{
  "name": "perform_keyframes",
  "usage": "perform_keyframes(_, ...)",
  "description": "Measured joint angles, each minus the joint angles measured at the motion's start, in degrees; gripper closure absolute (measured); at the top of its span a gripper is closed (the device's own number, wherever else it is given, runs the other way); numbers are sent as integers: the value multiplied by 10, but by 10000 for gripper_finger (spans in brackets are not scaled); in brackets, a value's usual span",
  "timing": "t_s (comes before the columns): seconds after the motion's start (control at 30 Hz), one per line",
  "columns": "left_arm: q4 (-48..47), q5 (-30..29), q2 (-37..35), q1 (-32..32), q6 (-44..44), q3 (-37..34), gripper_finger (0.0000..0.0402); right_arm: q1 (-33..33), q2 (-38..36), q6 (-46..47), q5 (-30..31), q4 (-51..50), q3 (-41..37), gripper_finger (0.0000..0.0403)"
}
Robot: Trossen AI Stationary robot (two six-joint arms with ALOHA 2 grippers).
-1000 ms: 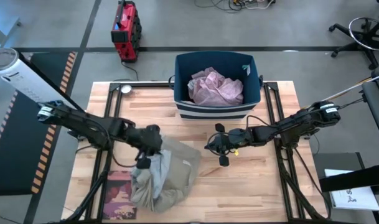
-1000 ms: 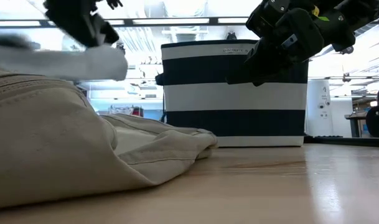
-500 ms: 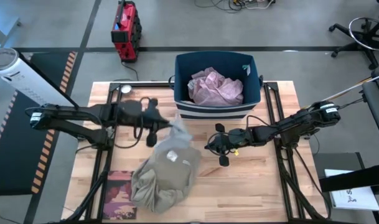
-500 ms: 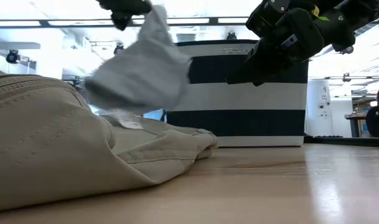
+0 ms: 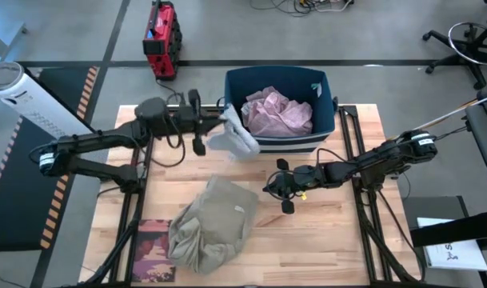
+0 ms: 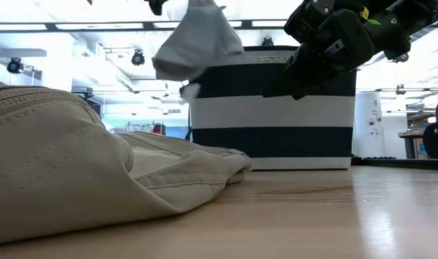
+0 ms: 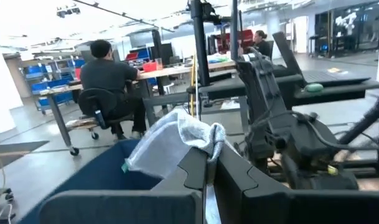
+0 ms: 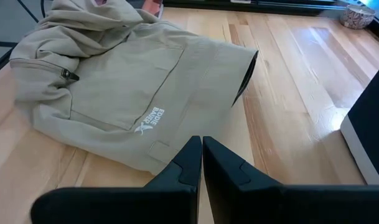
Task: Sort clothes
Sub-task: Put the gray underwear into the laundry bin
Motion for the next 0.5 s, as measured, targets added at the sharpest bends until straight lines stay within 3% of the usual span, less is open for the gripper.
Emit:
perform_keyframes(0.2, -34, 72, 71, 49, -13, 104, 401, 0, 0, 0, 0, 0, 0, 403)
perform_keyframes(0.5, -291, 73, 255, 60, 57, 411, 401, 0, 0, 1, 0, -1, 0, 403)
